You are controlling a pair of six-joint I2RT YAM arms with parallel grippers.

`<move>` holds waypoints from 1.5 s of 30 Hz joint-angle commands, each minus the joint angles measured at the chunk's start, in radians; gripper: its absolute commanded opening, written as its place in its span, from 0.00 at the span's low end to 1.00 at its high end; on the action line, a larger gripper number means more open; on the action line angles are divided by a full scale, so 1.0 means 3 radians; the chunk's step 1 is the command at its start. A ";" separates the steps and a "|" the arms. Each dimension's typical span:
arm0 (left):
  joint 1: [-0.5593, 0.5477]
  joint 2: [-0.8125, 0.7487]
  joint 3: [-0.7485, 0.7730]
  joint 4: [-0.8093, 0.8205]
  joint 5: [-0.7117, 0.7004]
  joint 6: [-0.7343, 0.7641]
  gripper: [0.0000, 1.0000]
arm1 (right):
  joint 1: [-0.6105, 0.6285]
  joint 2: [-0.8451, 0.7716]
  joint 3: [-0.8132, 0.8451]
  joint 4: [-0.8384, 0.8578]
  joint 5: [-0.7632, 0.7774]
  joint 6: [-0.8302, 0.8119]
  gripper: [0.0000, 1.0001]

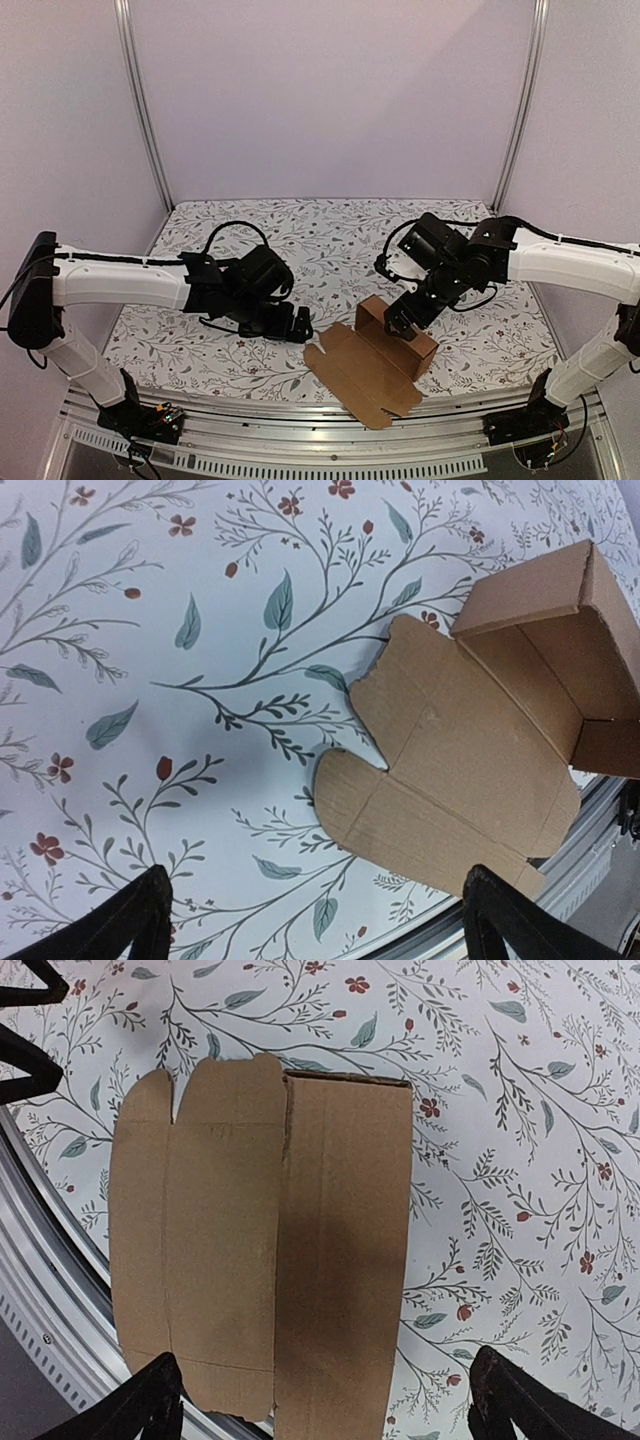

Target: Fold the paper box

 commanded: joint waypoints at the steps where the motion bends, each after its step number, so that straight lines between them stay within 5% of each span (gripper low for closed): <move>1: 0.0065 -0.0130 -0.0062 -0.0102 -0.0038 -0.0043 0.99 | 0.0034 0.0192 0.0117 -0.0142 0.0000 0.0008 0.99; 14: 0.0088 -0.0157 -0.0056 -0.0098 -0.0040 -0.0103 1.00 | 0.0034 0.0611 0.0290 -0.0317 0.0082 0.0102 0.98; 31: 0.0164 -0.0294 -0.0123 -0.0176 -0.0105 -0.0112 1.00 | -0.0136 0.0736 0.0254 -0.0204 -0.0111 0.0286 0.68; 45: 0.0476 -0.0734 -0.0311 -0.0209 0.0058 -0.0164 1.00 | -0.0438 0.0699 0.0192 0.0089 -0.0629 0.0492 0.54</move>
